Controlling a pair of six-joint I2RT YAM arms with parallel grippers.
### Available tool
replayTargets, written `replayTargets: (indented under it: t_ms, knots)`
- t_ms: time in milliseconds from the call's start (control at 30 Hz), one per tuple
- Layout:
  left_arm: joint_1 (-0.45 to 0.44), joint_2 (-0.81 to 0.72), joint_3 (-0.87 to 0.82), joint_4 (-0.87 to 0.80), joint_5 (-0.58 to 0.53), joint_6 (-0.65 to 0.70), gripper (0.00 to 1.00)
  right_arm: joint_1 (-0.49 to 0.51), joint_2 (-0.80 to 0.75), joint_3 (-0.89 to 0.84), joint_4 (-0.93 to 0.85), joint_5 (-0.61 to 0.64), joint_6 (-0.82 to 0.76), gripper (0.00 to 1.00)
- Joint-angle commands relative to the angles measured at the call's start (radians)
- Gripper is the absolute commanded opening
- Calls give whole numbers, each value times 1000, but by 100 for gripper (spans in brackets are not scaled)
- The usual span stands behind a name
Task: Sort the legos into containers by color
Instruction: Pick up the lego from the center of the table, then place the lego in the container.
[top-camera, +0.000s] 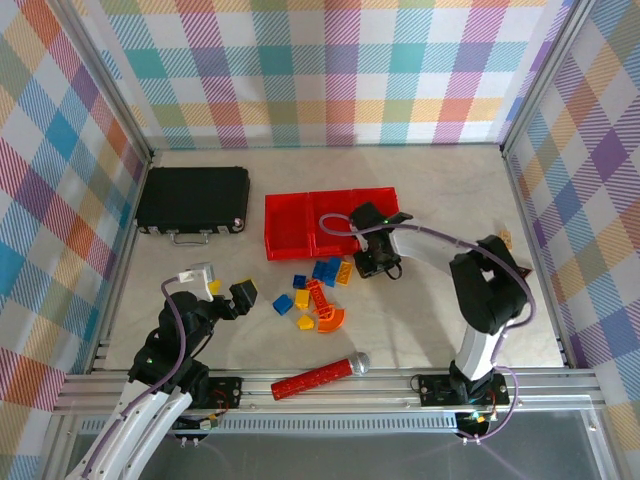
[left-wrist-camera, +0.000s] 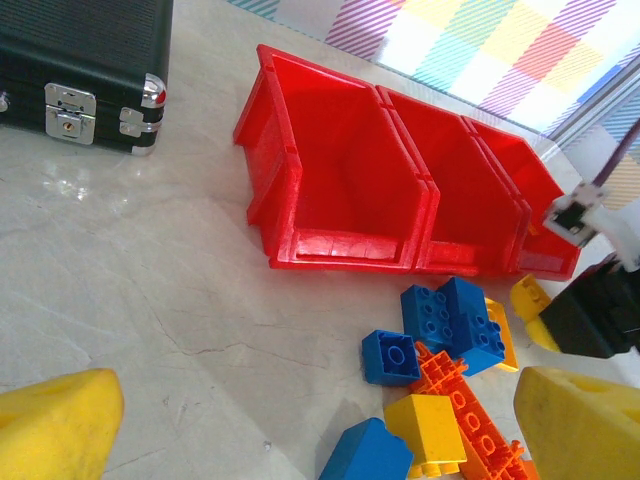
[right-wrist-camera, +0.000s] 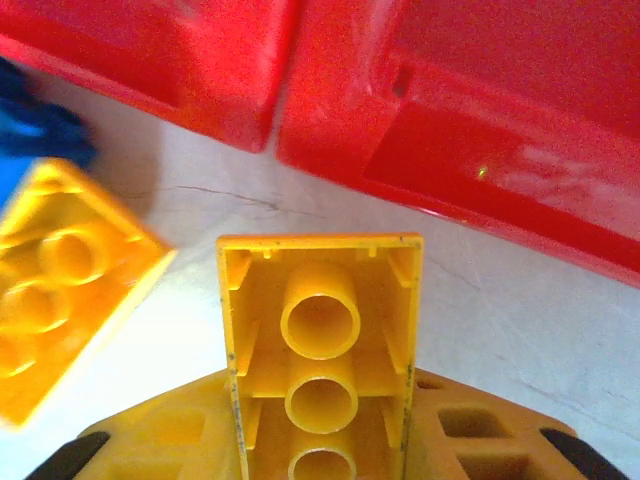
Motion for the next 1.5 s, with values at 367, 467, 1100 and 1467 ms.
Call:
replayTargets:
  t_ms: [367,467,1100,1467]
  knots:
    - [-9,-12,-15,12,13,-9,100,5,-42,287,-73,-101,91,25]
    - [-9,-12,-15,14,15,-7,100,5,38,377,-79,-109,87,25]
    - [-9,8,-18,28,17,-8,100,4,396,676,-132,-125,42,25]
    - [-9,31,-16,28,24,-8,100,5,395,682,-150,-137,60,40]
